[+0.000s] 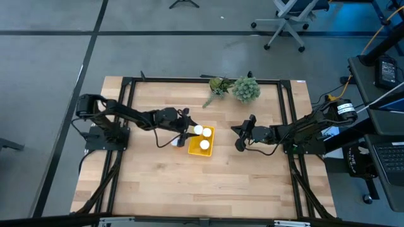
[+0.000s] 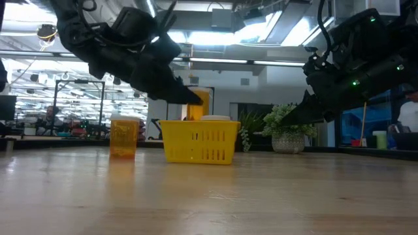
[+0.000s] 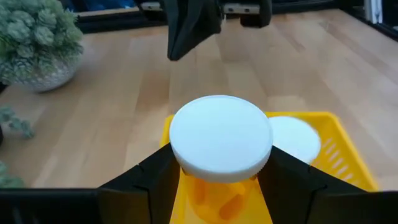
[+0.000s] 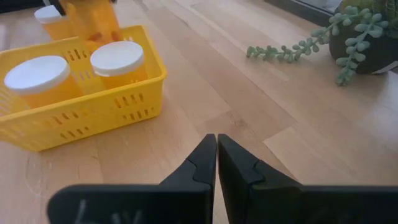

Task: Pick and place pill bottles into a basket
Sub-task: Put the orange pill bottle into the yellow bin

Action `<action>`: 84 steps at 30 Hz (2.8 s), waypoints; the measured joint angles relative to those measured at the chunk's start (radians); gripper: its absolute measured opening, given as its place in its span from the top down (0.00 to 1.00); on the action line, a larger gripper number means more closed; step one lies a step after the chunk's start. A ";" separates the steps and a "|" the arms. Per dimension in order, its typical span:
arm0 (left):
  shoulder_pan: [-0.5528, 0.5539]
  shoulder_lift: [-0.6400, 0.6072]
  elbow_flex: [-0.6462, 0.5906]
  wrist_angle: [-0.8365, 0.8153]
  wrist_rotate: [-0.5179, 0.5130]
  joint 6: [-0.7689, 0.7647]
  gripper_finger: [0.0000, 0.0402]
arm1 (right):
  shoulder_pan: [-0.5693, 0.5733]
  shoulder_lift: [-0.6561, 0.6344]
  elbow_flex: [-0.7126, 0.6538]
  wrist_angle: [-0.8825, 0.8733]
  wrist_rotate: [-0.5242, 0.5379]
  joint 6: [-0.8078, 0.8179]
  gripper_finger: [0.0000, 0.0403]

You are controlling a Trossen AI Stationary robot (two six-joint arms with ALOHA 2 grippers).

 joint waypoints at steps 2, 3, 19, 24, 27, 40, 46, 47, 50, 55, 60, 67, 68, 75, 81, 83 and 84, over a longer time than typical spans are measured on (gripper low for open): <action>0.000 0.017 0.000 0.001 0.000 0.000 0.52 | 0.000 0.000 0.000 0.000 0.000 0.000 0.95; 0.000 0.024 0.000 0.008 0.000 0.000 0.52 | 0.000 0.000 0.000 0.000 0.000 0.001 0.95; 0.000 0.067 0.000 0.031 -0.001 0.000 0.52 | 0.000 0.000 0.000 -0.001 0.000 0.003 0.95; 0.000 0.067 0.000 0.031 0.000 0.000 0.52 | 0.000 0.000 0.000 -0.001 0.000 0.003 0.95; 0.000 0.067 -0.001 0.024 -0.001 0.000 0.52 | 0.000 0.000 0.000 -0.001 0.000 0.003 0.95; 0.000 0.067 -0.021 0.045 -0.009 0.006 0.52 | 0.000 0.000 0.000 -0.002 0.000 0.009 0.95; 0.002 0.122 -0.016 0.059 -0.016 0.007 0.52 | 0.000 0.000 0.000 -0.001 0.000 0.011 0.95; 0.004 0.135 -0.014 0.070 -0.017 0.007 0.52 | 0.000 0.000 0.000 -0.001 0.000 0.011 0.95; 0.011 0.174 -0.011 0.142 -0.014 0.003 0.52 | 0.000 0.000 0.000 -0.001 0.000 0.011 0.95; 0.022 0.183 -0.012 0.169 -0.016 0.000 0.52 | 0.000 0.000 0.000 -0.001 0.000 0.010 0.95; 0.026 0.173 -0.013 0.170 -0.016 0.000 0.52 | 0.000 0.000 0.000 -0.001 0.000 0.007 0.95; 0.026 0.173 -0.013 0.167 -0.016 -0.023 0.52 | 0.000 0.000 0.000 -0.002 0.000 0.007 0.95; 0.026 0.173 -0.013 0.167 -0.016 -0.025 0.52 | 0.000 0.000 0.000 -0.002 0.000 0.007 0.95; 0.026 0.173 -0.013 0.167 -0.016 -0.027 0.49 | 0.006 0.000 0.000 -0.002 0.000 0.007 0.95; 0.026 0.171 -0.013 0.158 -0.016 -0.027 0.44 | 0.019 0.000 0.000 -0.002 -0.001 0.004 0.95; 0.026 0.172 -0.013 0.158 -0.016 -0.029 0.43 | 0.019 0.000 0.000 -0.002 0.000 0.004 0.95; 0.026 0.172 -0.013 0.158 -0.016 -0.029 0.43 | 0.019 0.000 0.000 -0.002 0.000 0.004 0.95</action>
